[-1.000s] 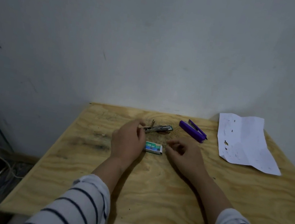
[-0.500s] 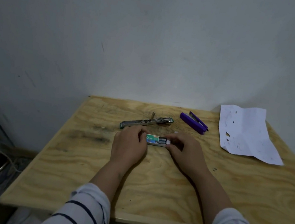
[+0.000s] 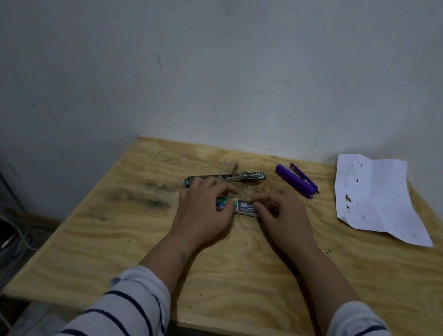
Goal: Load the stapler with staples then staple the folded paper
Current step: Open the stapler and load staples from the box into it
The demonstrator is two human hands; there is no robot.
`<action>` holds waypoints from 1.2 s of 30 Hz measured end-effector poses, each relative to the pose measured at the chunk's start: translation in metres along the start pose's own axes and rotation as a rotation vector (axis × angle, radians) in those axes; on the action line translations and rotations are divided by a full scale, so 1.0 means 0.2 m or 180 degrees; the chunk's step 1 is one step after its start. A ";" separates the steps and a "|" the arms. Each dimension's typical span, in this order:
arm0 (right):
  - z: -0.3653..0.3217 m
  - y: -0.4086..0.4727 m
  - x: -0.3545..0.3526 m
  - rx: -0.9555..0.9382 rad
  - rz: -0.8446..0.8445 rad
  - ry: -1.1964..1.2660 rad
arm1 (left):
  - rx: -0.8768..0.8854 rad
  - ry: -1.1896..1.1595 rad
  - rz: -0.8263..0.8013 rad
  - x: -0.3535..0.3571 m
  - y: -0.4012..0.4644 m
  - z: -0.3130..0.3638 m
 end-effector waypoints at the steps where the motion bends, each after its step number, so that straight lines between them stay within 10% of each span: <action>1: -0.02 0.02 0.01 -0.0034 -0.0075 -0.0115 | 0.0006 0.0026 -0.0071 0.01 0.00 0.00; 13: -0.18 0.09 0.06 -0.0417 -0.0521 -0.1177 | -0.0034 0.0076 -0.0231 0.01 0.01 0.00; 36: -0.10 0.09 0.00 0.0142 -0.0435 -0.0080 | -0.0110 -0.0018 -0.0275 0.01 0.01 0.00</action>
Point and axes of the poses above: each hand's wrist, its own y-axis towards the middle knuckle, its own x-axis out of the palm, z = x × y, the point moved 7 cm from there along y, towards the middle knuckle, and after that the axes turned 5 degrees about -x, right-handed, at the moved point
